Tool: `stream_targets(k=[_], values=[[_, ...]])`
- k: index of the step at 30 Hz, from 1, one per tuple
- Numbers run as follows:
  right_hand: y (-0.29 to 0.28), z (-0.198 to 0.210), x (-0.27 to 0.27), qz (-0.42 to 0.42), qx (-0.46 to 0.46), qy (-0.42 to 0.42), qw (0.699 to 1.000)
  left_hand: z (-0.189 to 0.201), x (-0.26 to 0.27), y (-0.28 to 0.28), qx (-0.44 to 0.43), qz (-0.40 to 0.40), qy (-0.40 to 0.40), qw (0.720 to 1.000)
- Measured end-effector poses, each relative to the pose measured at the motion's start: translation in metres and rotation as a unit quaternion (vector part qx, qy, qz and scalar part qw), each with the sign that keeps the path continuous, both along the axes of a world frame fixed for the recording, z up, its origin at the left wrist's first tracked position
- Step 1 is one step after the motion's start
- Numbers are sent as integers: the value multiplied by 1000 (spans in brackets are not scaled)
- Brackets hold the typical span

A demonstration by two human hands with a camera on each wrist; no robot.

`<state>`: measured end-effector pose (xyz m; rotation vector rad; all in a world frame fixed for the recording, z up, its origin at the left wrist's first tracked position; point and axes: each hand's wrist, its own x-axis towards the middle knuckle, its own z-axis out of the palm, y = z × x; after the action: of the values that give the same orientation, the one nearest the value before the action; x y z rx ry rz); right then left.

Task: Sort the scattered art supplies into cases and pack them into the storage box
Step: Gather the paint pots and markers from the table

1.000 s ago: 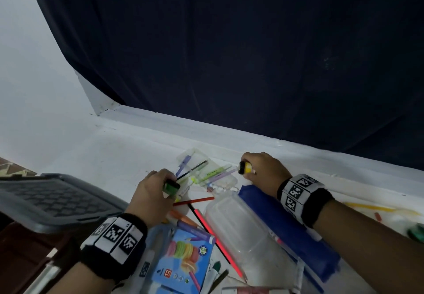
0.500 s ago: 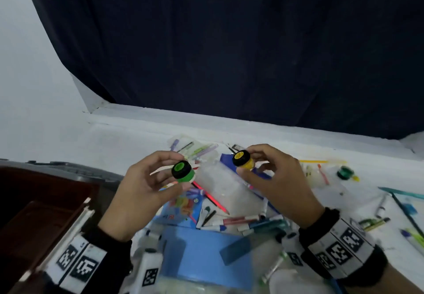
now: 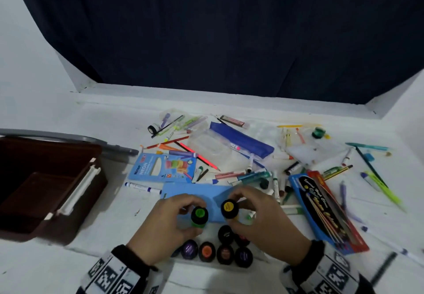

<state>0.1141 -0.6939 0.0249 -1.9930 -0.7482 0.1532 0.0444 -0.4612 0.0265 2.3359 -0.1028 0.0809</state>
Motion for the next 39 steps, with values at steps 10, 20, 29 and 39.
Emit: stream_targets(k=[10, 20, 29, 39], values=[[23, -19, -15, 74, -166, -38, 983, -16, -12, 7, 58, -23, 26, 998], [34, -15, -12, 79, -194, -30, 977, -14, -13, 13, 98, -26, 44, 994], [40, -5, -8, 88, -277, -11, 957, -16, -4, 14, 142, -75, 54, 986], [58, 9, 1, 59, -358, -46, 931, -5, 5, 10, 113, -57, 107, 986]])
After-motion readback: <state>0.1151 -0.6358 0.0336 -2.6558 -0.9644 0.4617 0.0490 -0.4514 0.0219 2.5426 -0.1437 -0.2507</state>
